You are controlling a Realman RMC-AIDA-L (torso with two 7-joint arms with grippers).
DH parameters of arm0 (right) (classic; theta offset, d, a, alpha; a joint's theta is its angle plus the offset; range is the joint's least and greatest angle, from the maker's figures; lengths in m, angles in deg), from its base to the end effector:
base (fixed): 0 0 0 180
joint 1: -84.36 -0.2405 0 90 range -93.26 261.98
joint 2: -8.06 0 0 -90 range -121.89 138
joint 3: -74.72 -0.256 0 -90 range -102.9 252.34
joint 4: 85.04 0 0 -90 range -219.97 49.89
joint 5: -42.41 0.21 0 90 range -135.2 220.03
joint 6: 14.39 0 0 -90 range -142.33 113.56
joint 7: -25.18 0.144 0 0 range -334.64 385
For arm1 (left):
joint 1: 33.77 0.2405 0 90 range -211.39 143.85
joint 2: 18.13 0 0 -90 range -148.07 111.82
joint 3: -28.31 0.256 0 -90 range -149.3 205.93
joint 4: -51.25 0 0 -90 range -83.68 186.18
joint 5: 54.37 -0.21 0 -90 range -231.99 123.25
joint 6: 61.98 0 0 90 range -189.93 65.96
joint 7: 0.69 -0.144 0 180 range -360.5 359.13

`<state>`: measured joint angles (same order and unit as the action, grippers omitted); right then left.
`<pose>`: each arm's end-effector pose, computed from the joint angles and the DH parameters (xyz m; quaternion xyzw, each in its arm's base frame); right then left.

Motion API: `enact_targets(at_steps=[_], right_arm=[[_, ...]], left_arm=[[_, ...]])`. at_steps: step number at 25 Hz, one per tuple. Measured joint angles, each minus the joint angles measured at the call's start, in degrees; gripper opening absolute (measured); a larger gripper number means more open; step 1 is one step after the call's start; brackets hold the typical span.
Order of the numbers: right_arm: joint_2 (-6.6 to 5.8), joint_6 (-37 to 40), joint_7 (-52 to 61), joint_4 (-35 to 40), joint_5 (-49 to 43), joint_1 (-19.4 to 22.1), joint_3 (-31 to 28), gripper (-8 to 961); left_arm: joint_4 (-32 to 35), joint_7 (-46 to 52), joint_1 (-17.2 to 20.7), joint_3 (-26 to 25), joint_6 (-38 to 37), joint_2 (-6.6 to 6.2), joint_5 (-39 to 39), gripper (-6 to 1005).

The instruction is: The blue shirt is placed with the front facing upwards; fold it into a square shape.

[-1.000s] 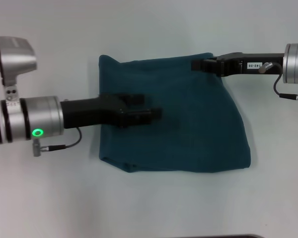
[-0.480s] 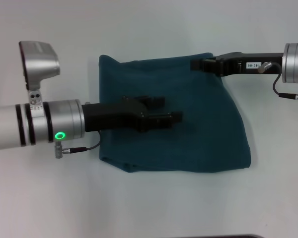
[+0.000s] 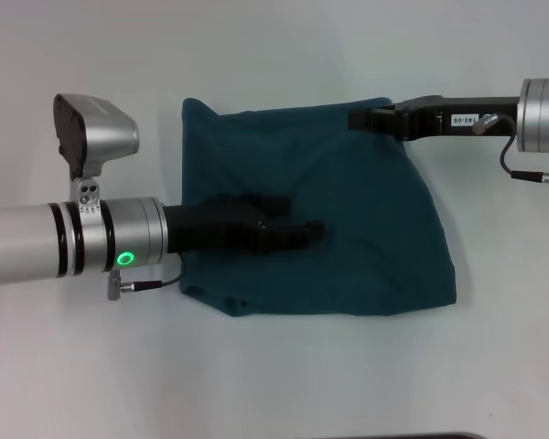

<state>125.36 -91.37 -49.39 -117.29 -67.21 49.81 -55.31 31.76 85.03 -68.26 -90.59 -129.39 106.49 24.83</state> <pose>0.2523 0.3601 -0.0212 -0.8754 0.4174 0.2215 0.1015 -0.2421 0.3120 -0.1200 -0.9066 -0.3620 -0.2064 0.0670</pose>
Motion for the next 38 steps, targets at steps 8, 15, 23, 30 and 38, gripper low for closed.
enact_targets(at_steps=[8, 15, 23, 30, 38], right_arm=[[0.00, 0.00, 0.04, -0.01, 0.02, 0.02, -0.06, 30], [-0.09, 0.00, 0.02, -0.04, 0.01, 0.44, -0.17, 30], [-0.16, 0.28, -0.30, -0.01, -0.24, 0.54, -0.17, 31], [-0.18, 0.28, -0.39, 0.00, -0.32, 0.54, -0.14, 30], [-0.26, 0.10, -0.41, -0.23, -0.33, 0.53, 0.04, 30]], left_arm=[[-1.51, -0.22, 0.86, -0.70, -8.45, -0.34, 0.42, 794], [-8.72, 0.25, 6.04, -1.64, -13.56, -0.84, 0.85, 794], [-9.56, 0.36, 10.91, -4.48, -12.14, -1.76, 0.12, 795], [-8.92, 0.40, 12.97, -4.11, -9.06, -1.65, -0.92, 795], [-10.54, 0.41, 13.38, -4.96, -14.98, -1.61, -0.99, 794]])
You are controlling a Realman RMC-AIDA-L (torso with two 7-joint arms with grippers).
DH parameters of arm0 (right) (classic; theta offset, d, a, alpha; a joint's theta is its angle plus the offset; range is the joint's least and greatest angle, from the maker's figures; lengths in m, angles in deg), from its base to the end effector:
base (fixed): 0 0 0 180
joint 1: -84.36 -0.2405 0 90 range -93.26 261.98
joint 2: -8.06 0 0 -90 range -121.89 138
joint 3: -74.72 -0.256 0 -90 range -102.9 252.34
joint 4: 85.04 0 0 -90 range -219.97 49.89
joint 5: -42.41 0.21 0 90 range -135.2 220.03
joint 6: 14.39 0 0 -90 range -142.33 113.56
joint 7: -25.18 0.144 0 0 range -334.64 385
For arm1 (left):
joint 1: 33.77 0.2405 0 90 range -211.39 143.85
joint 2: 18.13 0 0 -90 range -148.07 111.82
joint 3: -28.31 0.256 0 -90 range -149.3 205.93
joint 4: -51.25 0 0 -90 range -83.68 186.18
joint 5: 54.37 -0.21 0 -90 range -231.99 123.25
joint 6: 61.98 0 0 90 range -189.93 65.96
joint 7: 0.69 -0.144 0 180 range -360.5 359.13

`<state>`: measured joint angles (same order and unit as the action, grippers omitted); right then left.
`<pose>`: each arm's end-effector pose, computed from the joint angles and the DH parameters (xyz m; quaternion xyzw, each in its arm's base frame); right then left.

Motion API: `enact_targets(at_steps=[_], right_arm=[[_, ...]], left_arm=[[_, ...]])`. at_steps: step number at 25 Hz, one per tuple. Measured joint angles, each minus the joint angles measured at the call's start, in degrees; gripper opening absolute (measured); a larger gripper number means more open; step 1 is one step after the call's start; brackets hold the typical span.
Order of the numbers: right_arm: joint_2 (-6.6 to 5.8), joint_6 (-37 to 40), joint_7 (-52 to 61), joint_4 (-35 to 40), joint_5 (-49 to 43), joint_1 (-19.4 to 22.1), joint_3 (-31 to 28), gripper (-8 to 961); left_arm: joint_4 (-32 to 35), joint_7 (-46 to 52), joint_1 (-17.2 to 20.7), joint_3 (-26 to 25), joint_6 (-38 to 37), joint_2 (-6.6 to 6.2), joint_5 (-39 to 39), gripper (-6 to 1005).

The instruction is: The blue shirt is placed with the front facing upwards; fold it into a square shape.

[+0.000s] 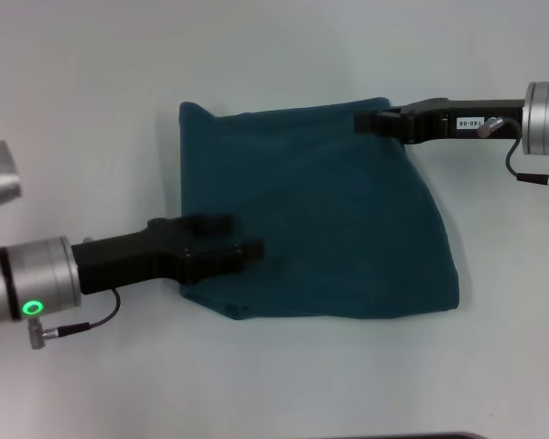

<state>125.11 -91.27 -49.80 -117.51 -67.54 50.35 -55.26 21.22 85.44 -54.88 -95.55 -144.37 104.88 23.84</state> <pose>0.2569 0.3586 -0.0192 -0.8766 0.4164 0.2164 0.1064 -0.2784 0.2705 -0.0705 -0.8844 -0.3742 -0.2718 0.0631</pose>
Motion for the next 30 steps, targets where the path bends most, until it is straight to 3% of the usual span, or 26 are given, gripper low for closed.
enact_targets(at_steps=[4, 8, 18, 30], right_arm=[[-0.21, -0.16, -0.24, -0.03, 0.00, 0.02, 0.11, 30], [-0.33, -1.07, -2.09, -0.02, 0.02, 0.63, 0.05, 30], [-0.54, -5.22, -6.54, -0.58, 0.40, 4.77, -1.16, 31], [-0.53, -4.78, -7.18, -0.62, 0.04, 5.23, -1.54, 42]], left_arm=[[-3.03, -0.42, 0.17, -4.13, -11.28, -0.31, 0.14, 794], [-5.07, -0.29, 0.69, -9.86, -16.53, -0.42, 0.13, 794], [-5.71, 0.80, 2.97, -17.04, -19.86, -1.14, 0.17, 795], [-5.92, 0.58, 1.57, -17.00, -19.31, -1.60, -0.50, 797]])
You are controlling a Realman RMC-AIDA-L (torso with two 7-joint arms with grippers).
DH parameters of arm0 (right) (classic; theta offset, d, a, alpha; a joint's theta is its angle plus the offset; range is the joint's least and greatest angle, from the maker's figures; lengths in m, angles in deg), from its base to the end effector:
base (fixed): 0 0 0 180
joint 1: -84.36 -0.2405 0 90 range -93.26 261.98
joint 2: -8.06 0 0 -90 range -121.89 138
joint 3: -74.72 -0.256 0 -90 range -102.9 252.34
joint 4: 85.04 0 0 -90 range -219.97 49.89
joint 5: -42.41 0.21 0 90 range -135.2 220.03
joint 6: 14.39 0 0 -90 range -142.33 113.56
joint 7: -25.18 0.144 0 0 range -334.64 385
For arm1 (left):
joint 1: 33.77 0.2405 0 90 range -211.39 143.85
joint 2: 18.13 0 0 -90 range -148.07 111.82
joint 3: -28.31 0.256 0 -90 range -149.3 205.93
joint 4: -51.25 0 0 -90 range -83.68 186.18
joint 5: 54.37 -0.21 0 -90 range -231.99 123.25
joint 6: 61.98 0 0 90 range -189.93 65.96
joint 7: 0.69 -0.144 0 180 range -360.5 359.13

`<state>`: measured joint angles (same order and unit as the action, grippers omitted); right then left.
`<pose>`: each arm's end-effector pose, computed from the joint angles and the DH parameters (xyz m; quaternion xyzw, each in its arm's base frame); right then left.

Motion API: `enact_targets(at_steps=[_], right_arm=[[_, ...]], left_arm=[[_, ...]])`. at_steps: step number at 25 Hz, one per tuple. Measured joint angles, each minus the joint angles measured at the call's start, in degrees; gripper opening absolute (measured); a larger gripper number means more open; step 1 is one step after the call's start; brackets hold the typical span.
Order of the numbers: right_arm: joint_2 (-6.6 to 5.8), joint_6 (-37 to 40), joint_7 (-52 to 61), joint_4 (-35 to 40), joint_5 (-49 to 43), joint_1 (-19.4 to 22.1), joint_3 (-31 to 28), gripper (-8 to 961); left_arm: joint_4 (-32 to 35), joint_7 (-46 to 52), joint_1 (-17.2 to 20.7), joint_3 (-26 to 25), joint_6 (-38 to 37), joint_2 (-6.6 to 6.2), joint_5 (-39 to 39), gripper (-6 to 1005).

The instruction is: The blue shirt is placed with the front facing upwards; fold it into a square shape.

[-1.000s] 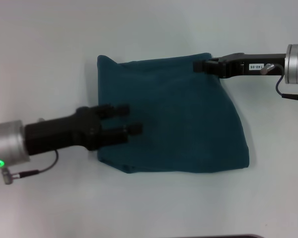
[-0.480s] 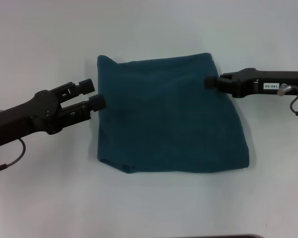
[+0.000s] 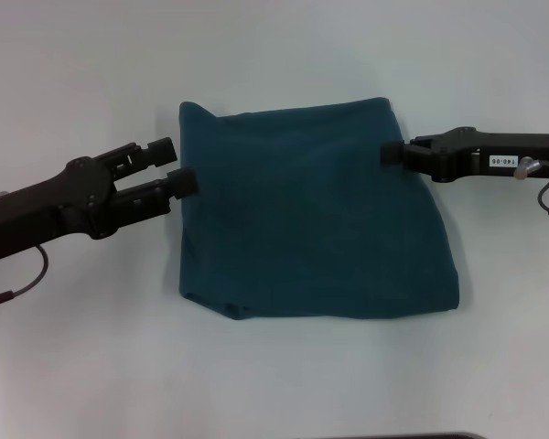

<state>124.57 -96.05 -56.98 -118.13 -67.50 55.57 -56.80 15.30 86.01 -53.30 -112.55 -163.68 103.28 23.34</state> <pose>0.2826 0.3296 -0.0110 -0.8868 0.3919 0.2210 0.1054 -0.2733 0.2651 0.0016 -0.8586 -0.3238 -0.3913 0.0692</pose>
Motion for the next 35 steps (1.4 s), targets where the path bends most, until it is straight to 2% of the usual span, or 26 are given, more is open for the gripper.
enact_targets(at_steps=[4, 9, 14, 17, 22, 28, 35], right_arm=[[0.00, -0.43, -1.90, 0.57, -0.50, 0.16, -0.01, 48], [-0.04, -4.55, -5.78, 0.90, -0.62, 0.73, 0.18, 56], [0.23, -9.17, -9.45, 1.03, -0.61, 0.81, 0.10, 284], [0.17, -10.00, -9.53, 0.98, -0.79, 0.40, 0.73, 374], [-0.46, -10.66, -9.16, 0.30, -0.89, 0.15, 1.24, 523], [-1.36, -10.66, -7.67, -0.42, -3.70, -1.25, 1.78, 776], [-1.35, -10.92, -5.27, -2.63, -7.62, -2.21, 1.78, 801]], left_arm=[[0.00, -0.03, 0.08, 0.00, 0.32, -0.12, -1.51, 800], [0.01, -0.84, 0.60, 0.08, 2.07, 0.15, -3.64, 805], [0.09, -1.27, 0.58, 0.18, 3.88, 0.36, -5.63, 805], [0.09, -1.10, 0.13, 0.18, 4.86, 0.18, -6.28, 803], [0.09, 0.32, -1.21, 0.22, 5.45, -0.24, -7.72, 799], [0.04, 1.45, -2.55, 0.13, 5.64, -0.55, -8.95, 799], [0.00, 2.82, -3.87, 0.24, 5.33, -0.80, -9.56, 799]])
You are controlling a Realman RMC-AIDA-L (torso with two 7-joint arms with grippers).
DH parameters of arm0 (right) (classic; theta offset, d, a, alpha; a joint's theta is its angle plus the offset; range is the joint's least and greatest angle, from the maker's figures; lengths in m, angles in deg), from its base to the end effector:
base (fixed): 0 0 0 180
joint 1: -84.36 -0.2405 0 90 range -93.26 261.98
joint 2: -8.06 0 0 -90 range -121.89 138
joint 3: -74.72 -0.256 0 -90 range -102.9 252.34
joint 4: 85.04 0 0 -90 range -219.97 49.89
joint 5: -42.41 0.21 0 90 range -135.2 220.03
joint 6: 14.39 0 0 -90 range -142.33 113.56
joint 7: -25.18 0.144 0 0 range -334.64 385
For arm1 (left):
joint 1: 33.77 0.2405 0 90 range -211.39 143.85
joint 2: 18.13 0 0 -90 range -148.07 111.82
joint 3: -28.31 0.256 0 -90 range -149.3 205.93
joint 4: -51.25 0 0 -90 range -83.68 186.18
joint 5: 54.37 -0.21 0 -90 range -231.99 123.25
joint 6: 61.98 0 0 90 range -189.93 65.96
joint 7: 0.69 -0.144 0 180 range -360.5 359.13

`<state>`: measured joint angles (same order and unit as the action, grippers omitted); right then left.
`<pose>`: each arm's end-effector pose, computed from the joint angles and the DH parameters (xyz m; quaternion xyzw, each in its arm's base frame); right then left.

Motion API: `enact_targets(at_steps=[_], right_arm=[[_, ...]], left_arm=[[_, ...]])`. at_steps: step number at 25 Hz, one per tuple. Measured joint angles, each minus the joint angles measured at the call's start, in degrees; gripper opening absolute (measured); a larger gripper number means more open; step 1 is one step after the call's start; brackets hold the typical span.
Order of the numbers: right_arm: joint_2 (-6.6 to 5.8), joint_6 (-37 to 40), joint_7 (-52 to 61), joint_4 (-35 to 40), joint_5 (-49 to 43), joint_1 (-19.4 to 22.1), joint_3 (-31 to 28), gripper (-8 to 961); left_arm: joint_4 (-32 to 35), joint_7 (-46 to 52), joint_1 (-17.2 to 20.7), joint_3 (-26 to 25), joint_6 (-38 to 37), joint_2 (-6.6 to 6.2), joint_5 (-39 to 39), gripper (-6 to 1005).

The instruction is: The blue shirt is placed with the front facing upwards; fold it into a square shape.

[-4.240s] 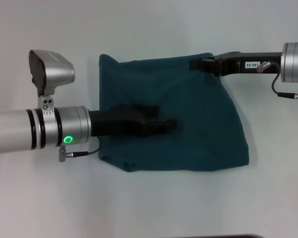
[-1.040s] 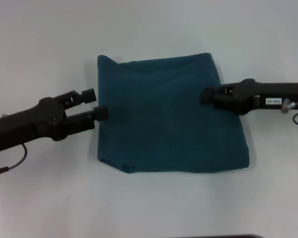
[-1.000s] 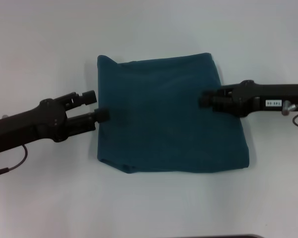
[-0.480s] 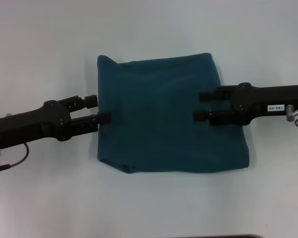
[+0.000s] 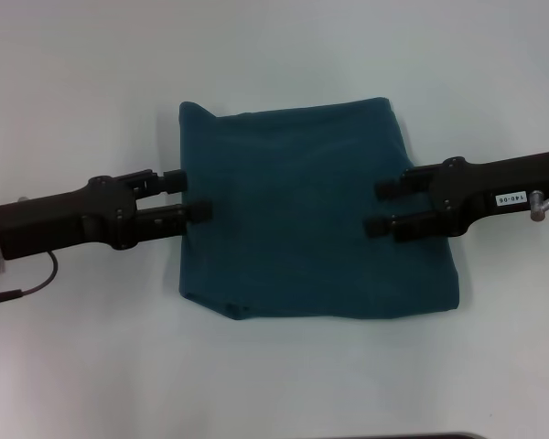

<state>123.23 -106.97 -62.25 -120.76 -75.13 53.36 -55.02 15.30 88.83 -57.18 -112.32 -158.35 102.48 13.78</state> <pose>0.2686 0.3147 -0.0064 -0.9424 0.2930 0.1608 0.0159 -0.2785 0.2814 -0.0112 -0.8865 -0.3458 -0.3021 0.0572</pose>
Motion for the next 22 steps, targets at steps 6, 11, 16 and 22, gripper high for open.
enact_targets(at_steps=[6, 11, 16, 22], right_arm=[[-0.05, -0.83, 0.09, -0.52, -0.04, -0.03, -0.23, 797], [-0.06, -1.42, 0.60, -1.58, 0.09, -0.07, -0.34, 797], [0.00, -1.46, 0.62, -1.63, 0.22, -0.30, -0.36, 797], [0.03, -1.46, 0.64, -1.64, 0.32, -0.59, -0.43, 797]], left_arm=[[0.00, 0.11, -0.21, 0.01, -0.09, -0.10, -0.19, 799], [0.00, 0.12, -0.18, 0.00, 0.02, -0.21, -0.26, 799], [0.01, 0.14, -0.16, 0.01, 0.06, -0.21, -0.53, 799], [0.01, 1.02, -0.21, -0.08, -0.02, -0.11, -0.73, 799]])
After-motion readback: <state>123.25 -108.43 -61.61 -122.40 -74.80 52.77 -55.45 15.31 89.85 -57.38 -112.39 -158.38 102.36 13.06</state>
